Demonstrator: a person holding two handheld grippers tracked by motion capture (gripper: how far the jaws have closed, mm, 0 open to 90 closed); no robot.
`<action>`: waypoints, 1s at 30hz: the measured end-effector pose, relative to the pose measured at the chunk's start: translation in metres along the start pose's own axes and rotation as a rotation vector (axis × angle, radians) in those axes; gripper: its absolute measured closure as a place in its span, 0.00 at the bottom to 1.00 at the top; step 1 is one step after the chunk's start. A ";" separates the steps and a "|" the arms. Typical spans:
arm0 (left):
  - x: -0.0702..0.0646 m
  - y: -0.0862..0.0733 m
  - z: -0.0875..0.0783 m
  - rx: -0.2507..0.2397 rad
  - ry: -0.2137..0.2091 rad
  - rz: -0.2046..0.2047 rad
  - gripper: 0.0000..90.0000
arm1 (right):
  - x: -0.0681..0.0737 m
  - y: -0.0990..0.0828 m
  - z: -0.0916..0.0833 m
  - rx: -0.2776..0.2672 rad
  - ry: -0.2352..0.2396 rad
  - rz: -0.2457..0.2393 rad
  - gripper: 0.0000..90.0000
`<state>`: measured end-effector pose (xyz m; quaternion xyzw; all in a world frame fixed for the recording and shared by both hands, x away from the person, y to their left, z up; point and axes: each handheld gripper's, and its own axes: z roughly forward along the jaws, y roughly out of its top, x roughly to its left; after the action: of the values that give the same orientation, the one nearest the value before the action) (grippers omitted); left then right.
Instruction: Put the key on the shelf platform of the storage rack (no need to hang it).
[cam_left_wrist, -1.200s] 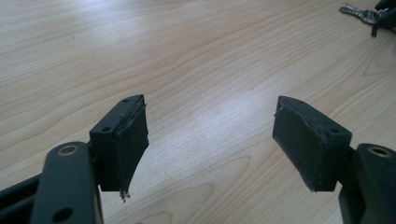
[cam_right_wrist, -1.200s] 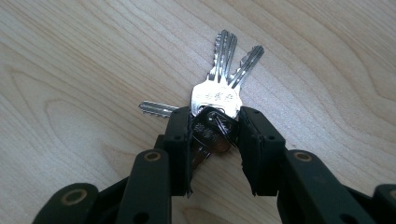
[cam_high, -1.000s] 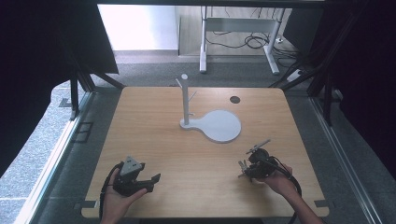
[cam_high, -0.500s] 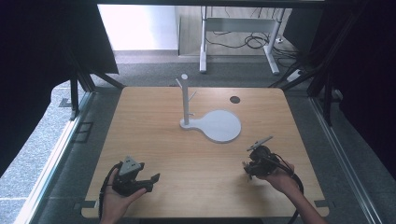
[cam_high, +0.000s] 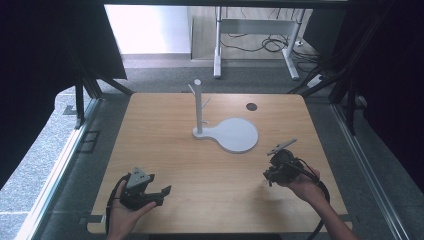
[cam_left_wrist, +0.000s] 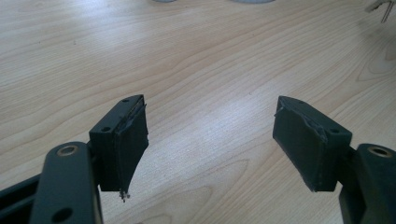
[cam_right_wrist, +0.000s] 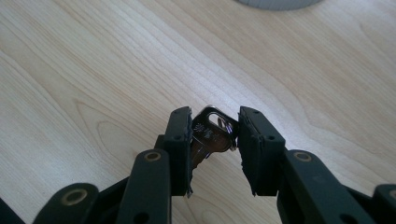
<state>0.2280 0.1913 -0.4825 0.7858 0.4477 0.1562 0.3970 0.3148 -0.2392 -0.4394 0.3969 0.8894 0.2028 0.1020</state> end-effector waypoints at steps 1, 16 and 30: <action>0.000 0.000 0.000 0.000 0.000 0.000 0.30 | 0.000 0.000 0.000 0.000 0.000 0.000 0.73; -0.002 0.001 -0.003 -0.008 -0.003 0.001 0.30 | -0.002 0.009 -0.016 -0.030 -0.010 -0.006 0.73; 0.001 0.001 -0.005 -0.011 -0.007 -0.002 0.30 | -0.006 0.018 -0.022 -0.051 -0.009 -0.001 0.73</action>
<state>0.2259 0.1940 -0.4781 0.7838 0.4460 0.1555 0.4032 0.3231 -0.2391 -0.4114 0.3944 0.8837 0.2237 0.1163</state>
